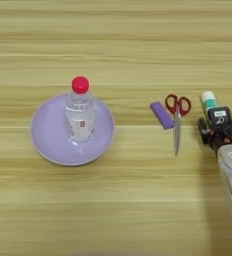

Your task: Move the objects on the table

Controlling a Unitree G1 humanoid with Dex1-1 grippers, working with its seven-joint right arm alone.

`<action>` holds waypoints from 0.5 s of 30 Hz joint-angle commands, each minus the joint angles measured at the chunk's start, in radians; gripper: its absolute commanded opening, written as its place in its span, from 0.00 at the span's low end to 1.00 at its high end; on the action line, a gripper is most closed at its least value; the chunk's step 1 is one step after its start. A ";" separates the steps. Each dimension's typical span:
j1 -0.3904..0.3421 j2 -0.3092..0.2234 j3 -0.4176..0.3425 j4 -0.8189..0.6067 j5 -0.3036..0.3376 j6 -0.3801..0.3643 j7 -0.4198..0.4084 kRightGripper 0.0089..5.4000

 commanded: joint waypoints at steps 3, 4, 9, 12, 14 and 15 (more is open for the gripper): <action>-0.044 -0.022 0.002 -0.028 0.009 -0.024 0.003 0.67; -0.044 -0.022 0.002 -0.029 0.010 -0.025 0.003 0.69; -0.044 -0.022 0.003 -0.029 0.012 -0.027 0.004 0.77; -0.044 -0.021 0.004 -0.030 0.012 -0.027 0.005 0.83; -0.044 -0.021 0.004 -0.030 0.012 -0.027 0.006 0.87; -0.044 -0.021 0.004 -0.030 0.013 -0.027 0.006 0.89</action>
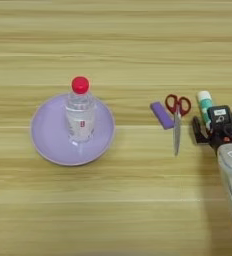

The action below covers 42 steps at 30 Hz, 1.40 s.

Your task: Move the objects on the table

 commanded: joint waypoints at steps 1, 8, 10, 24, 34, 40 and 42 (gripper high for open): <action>-0.041 -0.020 0.002 -0.028 0.010 -0.014 0.005 0.90; -0.046 -0.010 -0.004 -0.035 0.028 -0.027 0.009 0.99; -0.048 -0.004 -0.006 -0.042 0.041 -0.038 0.012 0.99; -0.050 0.012 -0.018 -0.078 0.085 -0.089 0.010 0.99; -0.048 0.012 -0.021 -0.084 0.088 -0.096 0.004 0.99; -0.040 0.018 -0.007 -0.138 0.103 -0.145 0.028 0.99; -0.033 0.021 0.003 -0.174 0.115 -0.167 0.047 0.99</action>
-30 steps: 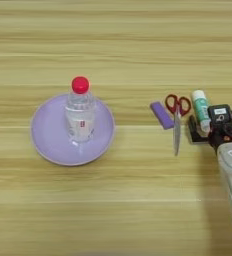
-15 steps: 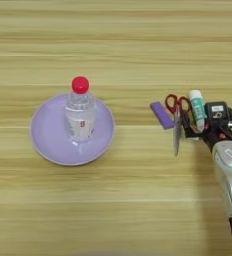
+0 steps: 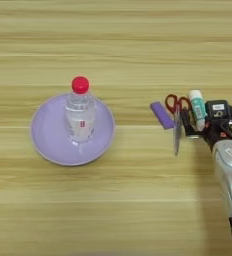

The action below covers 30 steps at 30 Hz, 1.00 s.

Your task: Move the objects on the table

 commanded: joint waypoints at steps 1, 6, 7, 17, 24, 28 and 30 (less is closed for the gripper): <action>-0.037 -0.008 0.011 -0.124 0.033 -0.080 0.035 0.99; -0.010 0.012 0.036 -0.209 0.108 -0.075 0.112 0.99; -0.004 0.014 0.040 -0.231 0.123 -0.069 0.130 0.99; 0.114 -0.014 0.107 -0.523 0.285 0.018 0.316 0.99; 0.199 -0.022 0.261 -0.658 0.317 0.060 0.416 0.99; 0.204 0.003 0.380 -0.639 0.281 0.078 0.420 0.99; 0.195 0.016 0.420 -0.624 0.265 0.088 0.412 0.99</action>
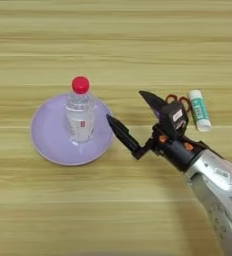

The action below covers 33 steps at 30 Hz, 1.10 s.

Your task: Move the objects on the table

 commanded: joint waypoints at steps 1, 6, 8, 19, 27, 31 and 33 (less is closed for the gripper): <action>-0.047 0.032 0.080 0.000 -0.039 -0.002 -0.028 0.99; -0.094 0.067 0.122 0.053 -0.069 0.022 -0.054 0.99; -0.118 0.071 0.134 0.069 -0.084 0.032 -0.056 0.99; -0.226 0.091 0.140 0.184 -0.119 0.019 -0.054 0.99; -0.289 0.111 0.144 0.292 -0.135 -0.024 -0.037 0.99; -0.309 0.121 0.142 0.325 -0.140 -0.041 -0.029 0.99; -0.322 0.128 0.146 0.345 -0.142 -0.048 -0.024 0.99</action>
